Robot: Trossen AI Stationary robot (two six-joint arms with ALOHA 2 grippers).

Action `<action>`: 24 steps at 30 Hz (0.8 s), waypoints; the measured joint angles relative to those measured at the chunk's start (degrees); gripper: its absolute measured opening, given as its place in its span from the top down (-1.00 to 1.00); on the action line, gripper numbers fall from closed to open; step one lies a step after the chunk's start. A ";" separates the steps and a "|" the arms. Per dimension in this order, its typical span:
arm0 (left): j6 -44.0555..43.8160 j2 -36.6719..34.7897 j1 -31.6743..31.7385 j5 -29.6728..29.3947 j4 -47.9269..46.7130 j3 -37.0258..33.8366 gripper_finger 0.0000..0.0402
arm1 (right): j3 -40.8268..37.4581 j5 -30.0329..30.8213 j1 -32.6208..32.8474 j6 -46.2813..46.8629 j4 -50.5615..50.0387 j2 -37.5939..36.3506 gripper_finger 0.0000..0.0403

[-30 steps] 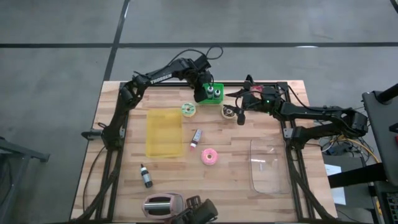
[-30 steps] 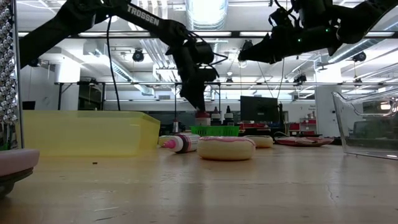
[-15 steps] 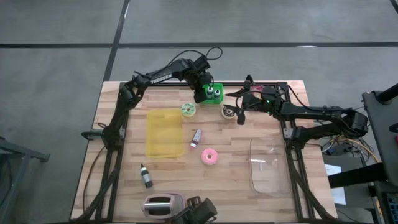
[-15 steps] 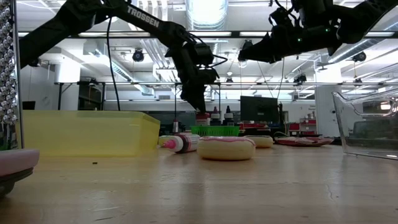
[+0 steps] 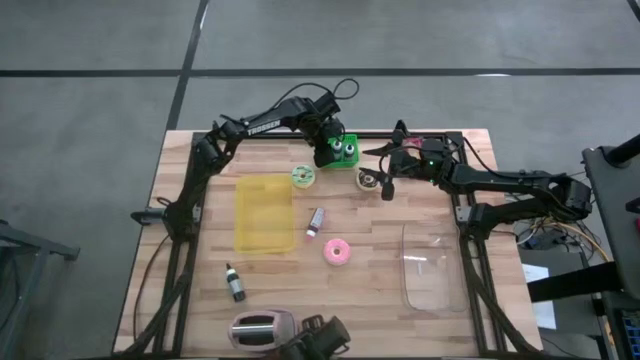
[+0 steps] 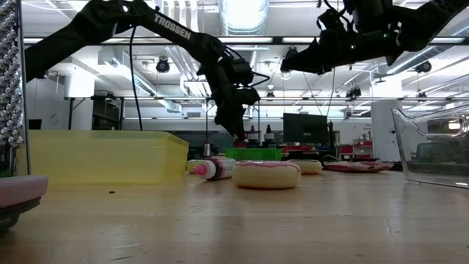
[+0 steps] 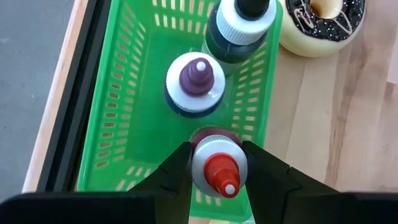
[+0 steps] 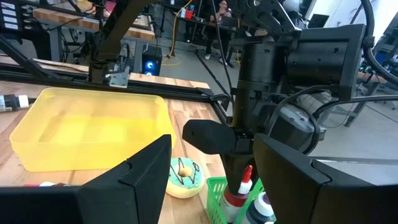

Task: Pick & Place Food Item
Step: Put the red food coloring bottle into the green bin

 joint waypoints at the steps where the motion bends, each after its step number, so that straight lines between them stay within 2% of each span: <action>1: -0.04 0.00 0.06 -0.01 -0.01 0.01 0.44 | 0.00 0.00 0.00 0.00 0.01 0.00 -0.11; 18: -1.15 0.00 0.15 0.06 -0.10 -0.05 0.44 | 0.00 0.00 -0.04 0.20 0.01 0.00 -0.11; 24: -1.30 -0.21 0.15 0.15 -0.50 -0.12 0.20 | 0.00 0.00 -0.02 0.22 0.00 0.00 -0.11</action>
